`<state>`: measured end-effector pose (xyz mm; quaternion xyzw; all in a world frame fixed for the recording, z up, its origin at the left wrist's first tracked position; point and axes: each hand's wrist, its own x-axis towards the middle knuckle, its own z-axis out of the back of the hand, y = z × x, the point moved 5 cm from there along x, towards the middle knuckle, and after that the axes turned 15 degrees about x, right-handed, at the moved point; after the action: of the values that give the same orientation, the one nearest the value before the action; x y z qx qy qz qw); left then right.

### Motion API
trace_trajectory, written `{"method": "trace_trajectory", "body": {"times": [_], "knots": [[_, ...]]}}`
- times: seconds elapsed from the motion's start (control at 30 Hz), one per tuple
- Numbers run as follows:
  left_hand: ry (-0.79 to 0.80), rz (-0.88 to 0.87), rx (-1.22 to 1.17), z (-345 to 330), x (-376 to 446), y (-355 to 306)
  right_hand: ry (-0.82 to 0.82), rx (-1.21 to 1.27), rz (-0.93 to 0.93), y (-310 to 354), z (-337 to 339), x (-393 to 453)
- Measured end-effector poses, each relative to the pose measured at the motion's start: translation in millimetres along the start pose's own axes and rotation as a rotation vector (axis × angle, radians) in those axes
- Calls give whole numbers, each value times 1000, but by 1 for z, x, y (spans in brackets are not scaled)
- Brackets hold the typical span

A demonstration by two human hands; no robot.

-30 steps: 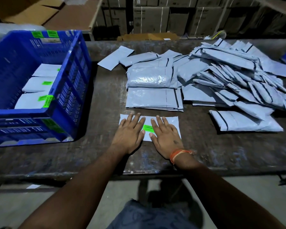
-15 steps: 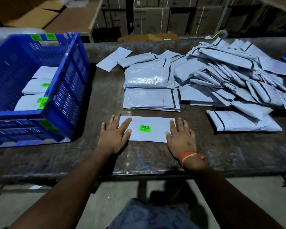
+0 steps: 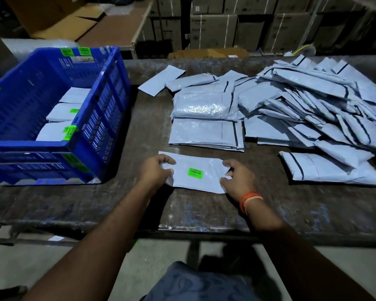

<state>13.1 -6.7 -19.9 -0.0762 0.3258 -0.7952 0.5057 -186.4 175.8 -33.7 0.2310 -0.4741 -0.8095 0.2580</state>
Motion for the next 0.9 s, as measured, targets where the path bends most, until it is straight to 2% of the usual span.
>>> {"method": "trace_trajectory", "body": {"times": [0.1, 0.2, 0.3, 0.4, 0.57, 0.73, 0.9], "knots": [[64, -12, -242, 15, -3, -13, 19, 311, 27, 8, 5, 4], [30, -30, -319, 45, -2, -31, 99, 652, -39, 26, 11, 15], [14, -25, -364, 88, -2, -49, 213, 747, -31, 66, 20, 30], [-5, -68, -378, 145, 0, -59, 298, 695, 68, 125, 25, 44], [-113, -130, -355, 249, 9, -57, 328, 635, 267, 230, 4, 52], [-222, -139, -349, 336, 55, -4, 333, 397, 547, 320, -73, 64], [-352, -119, -103, 406, 129, 68, 243, 86, 601, 393, -183, 92]]}}
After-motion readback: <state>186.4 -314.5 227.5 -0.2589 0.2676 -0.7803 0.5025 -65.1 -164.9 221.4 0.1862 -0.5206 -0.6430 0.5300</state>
